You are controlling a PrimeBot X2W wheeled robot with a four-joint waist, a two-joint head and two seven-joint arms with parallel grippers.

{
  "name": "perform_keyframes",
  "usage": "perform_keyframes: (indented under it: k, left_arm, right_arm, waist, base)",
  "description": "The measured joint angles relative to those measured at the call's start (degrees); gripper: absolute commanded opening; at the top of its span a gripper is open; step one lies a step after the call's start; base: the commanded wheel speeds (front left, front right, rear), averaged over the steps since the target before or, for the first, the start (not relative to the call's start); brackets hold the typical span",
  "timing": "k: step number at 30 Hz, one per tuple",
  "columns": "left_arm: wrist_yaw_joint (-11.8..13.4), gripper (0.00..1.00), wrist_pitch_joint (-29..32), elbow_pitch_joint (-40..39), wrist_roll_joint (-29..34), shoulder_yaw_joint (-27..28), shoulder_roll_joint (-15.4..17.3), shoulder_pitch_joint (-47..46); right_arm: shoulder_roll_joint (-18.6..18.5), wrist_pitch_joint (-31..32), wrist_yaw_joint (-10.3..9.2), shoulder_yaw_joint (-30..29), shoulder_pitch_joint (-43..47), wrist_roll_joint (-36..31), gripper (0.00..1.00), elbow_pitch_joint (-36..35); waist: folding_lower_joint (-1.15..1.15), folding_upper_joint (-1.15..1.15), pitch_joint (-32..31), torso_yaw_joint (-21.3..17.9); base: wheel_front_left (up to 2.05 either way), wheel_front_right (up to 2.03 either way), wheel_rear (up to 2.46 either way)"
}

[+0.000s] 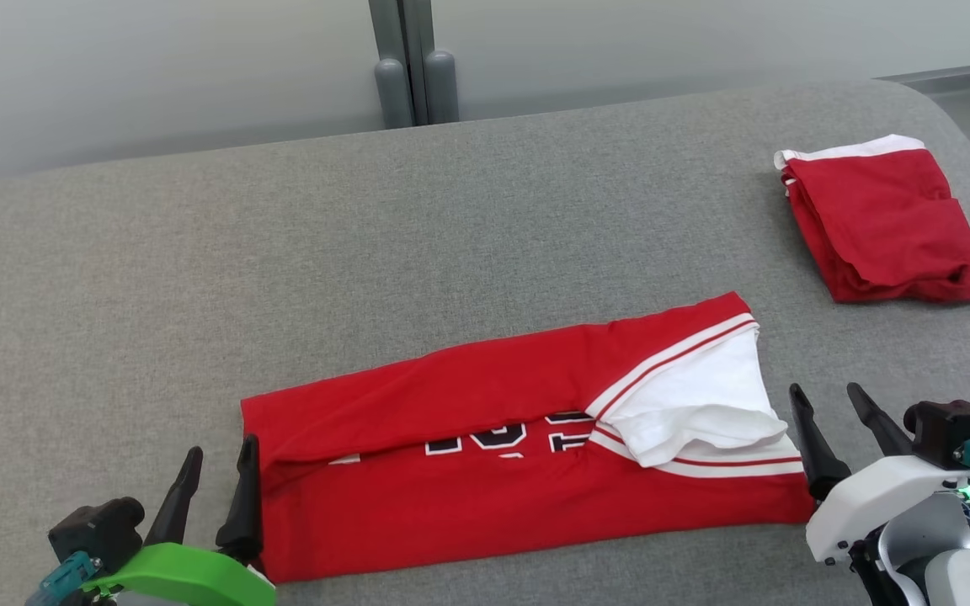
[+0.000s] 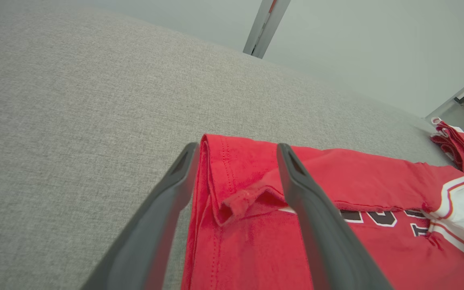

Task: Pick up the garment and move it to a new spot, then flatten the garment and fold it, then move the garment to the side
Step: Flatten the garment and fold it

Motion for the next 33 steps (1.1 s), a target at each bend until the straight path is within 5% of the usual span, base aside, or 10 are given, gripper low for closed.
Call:
perform_keyframes:
  k: [9,24,25,27,29,33]
  left_arm:
    - [1.24,1.00,-0.25,-4.34,4.79,5.81,-4.72,1.99]
    - [0.45,1.00,-0.25,-3.74,9.09,7.82,-6.75,2.15]
    - [0.42,1.00,-0.25,-3.71,9.22,7.92,-6.78,2.15]
    - [0.20,1.00,-0.25,-3.71,9.77,8.11,-6.81,2.16]
    - [0.19,1.00,-0.25,-3.72,10.32,8.04,-6.88,2.15]
    - [-0.01,1.00,-0.25,-3.71,10.94,7.65,-7.27,2.14]
  right_arm:
    - [-0.63,2.99,0.00,0.99,-5.60,-2.24,1.00,6.97]
    - [-2.02,6.22,-0.01,2.88,-10.28,-3.77,1.00,23.19]
    - [-1.97,6.31,-0.01,3.33,-10.29,-3.75,0.93,23.51]
    - [-1.78,6.45,-0.02,4.43,-10.46,-3.74,0.35,24.19]
    - [-1.49,6.46,-0.01,5.13,-10.98,-3.74,0.00,24.87]
    - [-0.99,5.87,-0.01,5.89,-12.54,-3.75,0.00,26.60]
  waist:
    - [0.00,0.00,-0.73,1.88]
    - [0.00,0.00,0.13,5.61]
    - [0.00,0.00,0.06,5.59]
    - [0.00,0.00,-0.05,5.43]
    - [0.00,0.00,-0.16,5.23]
    - [0.00,0.00,-0.46,4.72]
  base:
    - [0.00,0.00,0.00]
    - [0.00,0.00,0.00]
    - [0.00,0.00,0.00]
    - [0.00,0.00,0.00]
    - [0.00,0.00,0.00]
    - [0.00,0.00,0.00]
